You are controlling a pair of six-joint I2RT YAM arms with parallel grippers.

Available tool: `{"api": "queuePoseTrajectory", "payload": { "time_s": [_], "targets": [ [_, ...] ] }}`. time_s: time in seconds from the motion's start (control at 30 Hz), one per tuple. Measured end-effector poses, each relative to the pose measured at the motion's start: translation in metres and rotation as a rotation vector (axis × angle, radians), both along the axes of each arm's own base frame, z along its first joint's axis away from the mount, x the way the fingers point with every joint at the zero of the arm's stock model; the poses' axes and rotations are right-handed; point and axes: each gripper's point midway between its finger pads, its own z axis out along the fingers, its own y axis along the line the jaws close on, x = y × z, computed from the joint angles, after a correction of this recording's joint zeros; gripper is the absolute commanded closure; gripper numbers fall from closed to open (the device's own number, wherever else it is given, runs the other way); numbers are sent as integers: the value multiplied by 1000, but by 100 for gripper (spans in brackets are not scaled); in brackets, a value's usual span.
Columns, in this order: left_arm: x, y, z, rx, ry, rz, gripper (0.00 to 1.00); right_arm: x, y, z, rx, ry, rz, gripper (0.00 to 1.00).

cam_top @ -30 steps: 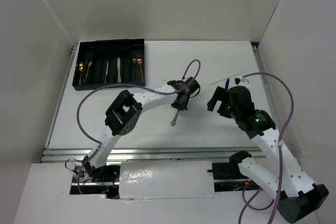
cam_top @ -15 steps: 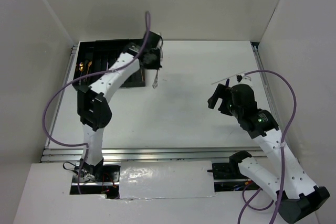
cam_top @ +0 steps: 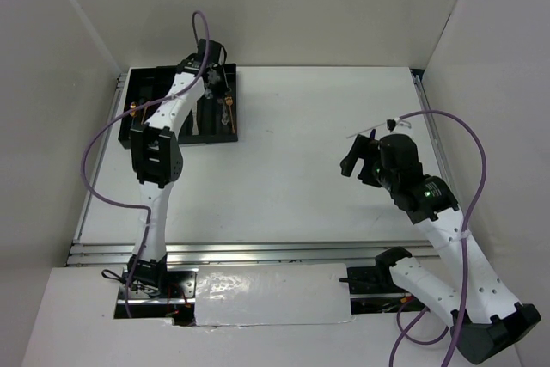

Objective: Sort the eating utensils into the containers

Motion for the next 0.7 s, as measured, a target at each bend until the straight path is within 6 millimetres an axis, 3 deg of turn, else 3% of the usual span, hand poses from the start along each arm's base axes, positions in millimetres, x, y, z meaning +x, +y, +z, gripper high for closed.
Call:
{"api": "queuePoseTrajectory", "payload": {
  "time_s": [0.1,0.2,0.3,0.4,0.6,0.7],
  "targets": [
    [2,1,-27,-3,44,-5,100,-1,-5,-3,-21,10,-14,1],
    [4,1,-39,-15,63,-12,98,-2,-7,-9,-31,23,-26,0],
    [5,0,-45,-28,73,-27,46,-4,-8,-17,-34,47,-35,0],
    [4,-2,-47,-36,78,-58,33,-2,-9,-24,-43,69,-46,0],
    [1,-5,-43,-47,81,-93,32,13,-20,-50,-71,173,-115,0],
    [-14,-4,-29,-44,86,-104,32,26,-35,-69,-43,244,-179,1]
  ]
}}
